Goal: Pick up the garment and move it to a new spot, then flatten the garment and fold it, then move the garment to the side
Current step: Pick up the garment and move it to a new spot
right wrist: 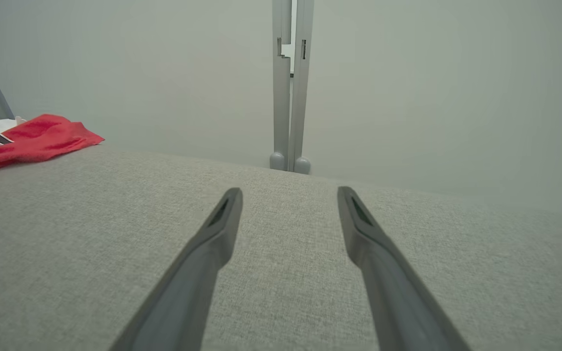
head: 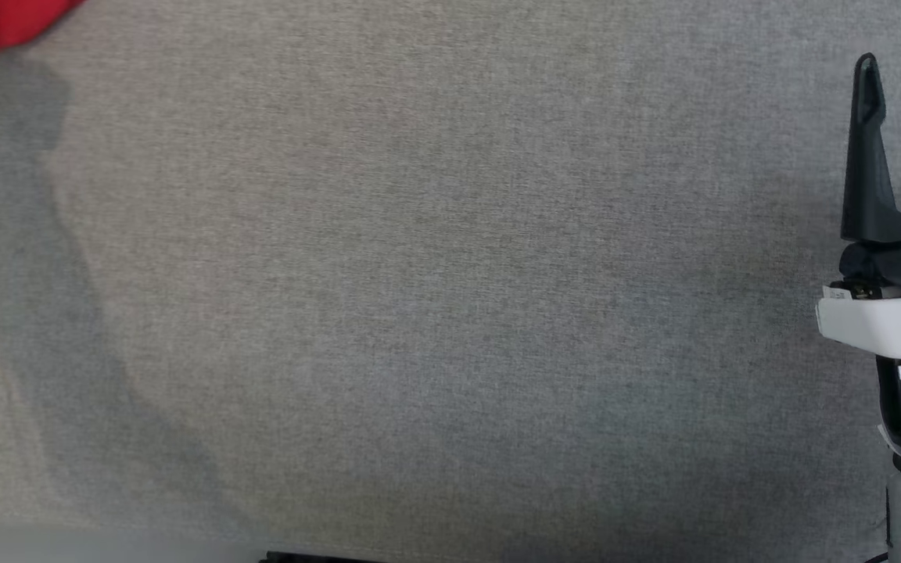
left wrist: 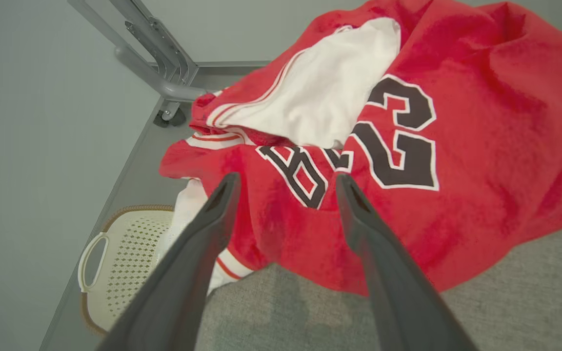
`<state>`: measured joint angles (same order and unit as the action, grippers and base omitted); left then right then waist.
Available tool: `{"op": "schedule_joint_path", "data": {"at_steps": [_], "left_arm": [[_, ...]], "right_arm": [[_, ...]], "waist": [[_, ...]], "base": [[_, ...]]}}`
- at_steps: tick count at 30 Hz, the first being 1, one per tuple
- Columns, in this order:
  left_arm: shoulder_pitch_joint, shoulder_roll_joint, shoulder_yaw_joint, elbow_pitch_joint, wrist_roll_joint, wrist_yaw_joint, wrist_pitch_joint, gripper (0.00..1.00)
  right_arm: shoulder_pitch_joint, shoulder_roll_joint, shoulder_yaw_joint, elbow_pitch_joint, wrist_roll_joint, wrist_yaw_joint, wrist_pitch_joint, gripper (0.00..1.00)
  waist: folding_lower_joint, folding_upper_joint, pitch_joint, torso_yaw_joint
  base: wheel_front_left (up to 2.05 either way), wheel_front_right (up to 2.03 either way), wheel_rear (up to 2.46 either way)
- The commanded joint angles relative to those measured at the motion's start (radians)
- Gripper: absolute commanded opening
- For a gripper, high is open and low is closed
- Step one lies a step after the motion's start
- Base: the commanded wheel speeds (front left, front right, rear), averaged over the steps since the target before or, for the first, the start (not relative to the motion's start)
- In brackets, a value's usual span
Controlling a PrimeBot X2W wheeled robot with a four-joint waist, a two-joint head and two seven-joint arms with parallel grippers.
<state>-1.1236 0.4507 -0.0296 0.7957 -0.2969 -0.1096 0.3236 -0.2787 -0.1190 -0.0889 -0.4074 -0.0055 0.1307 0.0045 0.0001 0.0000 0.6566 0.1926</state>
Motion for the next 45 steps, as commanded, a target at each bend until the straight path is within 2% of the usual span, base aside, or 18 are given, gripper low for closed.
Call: {"op": "schedule_joint_path", "data": {"at_steps": [1, 6, 7, 8, 9, 10, 16, 23, 29, 33, 40, 45], "left_arm": [[-0.023, 0.009, 0.005, 0.012, -0.004, 0.005, 0.008, 1.0], [-0.019, 0.019, 0.008, 0.052, -0.018, 0.013, 0.047, 1.0], [-0.017, 0.016, 0.008, 0.064, -0.028, 0.011, 0.063, 0.87], [-0.013, 0.012, 0.006, 0.067, -0.03, 0.01, 0.068, 0.66], [-0.01, 0.01, 0.003, 0.068, -0.031, 0.009, 0.069, 0.09], [-0.006, 0.01, -0.001, 0.066, -0.03, 0.007, 0.062, 0.0], [-0.006, 0.012, -0.014, 0.032, -0.039, -0.006, -0.005, 0.0], [-0.001, 0.034, -0.053, 0.0, -0.037, -0.014, -0.036, 0.0], [0.01, 0.025, -0.124, -0.079, -0.058, -0.02, -0.045, 0.0], [0.033, 0.005, -0.212, -0.158, -0.098, -0.021, -0.058, 0.0], [0.107, -0.068, -0.39, -0.314, -0.158, -0.021, -0.061, 0.0], [0.216, -0.175, -0.502, -0.391, -0.181, -0.021, -0.089, 0.0]], "right_arm": [[0.004, 0.002, -0.003, -0.013, -0.004, 0.0, 0.001, 1.0], [0.007, 0.017, -0.011, -0.031, -0.001, 0.0, -0.008, 1.0], [0.003, 0.021, -0.012, -0.033, -0.003, 0.0, -0.01, 1.0], [0.001, 0.022, -0.014, -0.033, -0.003, 0.0, -0.012, 1.0], [-0.001, 0.023, -0.015, -0.032, -0.004, 0.0, -0.015, 1.0], [-0.003, 0.024, -0.014, -0.03, -0.004, 0.0, -0.015, 1.0], [-0.008, 0.031, -0.013, 0.0, 0.0, 0.0, -0.037, 1.0], [0.006, 0.05, -0.001, 0.073, 0.016, 0.0, -0.076, 1.0], [0.042, 0.063, -0.016, 0.145, 0.036, 0.0, -0.111, 1.0], [0.075, 0.066, -0.041, 0.182, 0.046, 0.0, -0.131, 1.0], [0.151, 0.068, -0.082, 0.218, 0.096, 0.0, -0.146, 1.0], [0.194, 0.068, -0.09, 0.23, 0.128, 0.0, -0.155, 1.0]], "waist": [[-0.0001, 0.0, 0.107, -0.104], [-0.0001, 0.0, 0.103, -0.112], [-0.0001, 0.0, 0.1, -0.114], [-0.0001, 0.0, 0.097, -0.114], [-0.0001, 0.0, 0.095, -0.114], [-0.0001, 0.0, 0.09, -0.114], [-0.0001, 0.0, 0.034, -0.116], [-0.0001, 0.0, -0.105, -0.133], [-0.0001, 0.0, -0.253, -0.157], [-0.0001, 0.0, -0.362, -0.171], [-0.0001, 0.0, -0.493, -0.193], [-0.0001, 0.0, -0.514, -0.218]], "base": [[0.0, 0.0, 0.0], [0.0, 0.0, 0.0], [0.0, 0.0, 0.0], [0.0, 0.0, 0.0], [0.0, 0.0, 0.0], [0.0, 0.0, 0.0], [0.0, 0.0, 0.0], [0.0, 0.0, 0.0], [0.0, 0.0, 0.0], [0.0, 0.0, 0.0], [0.0, 0.0, 0.0], [0.0, 0.0, 0.0]]}}
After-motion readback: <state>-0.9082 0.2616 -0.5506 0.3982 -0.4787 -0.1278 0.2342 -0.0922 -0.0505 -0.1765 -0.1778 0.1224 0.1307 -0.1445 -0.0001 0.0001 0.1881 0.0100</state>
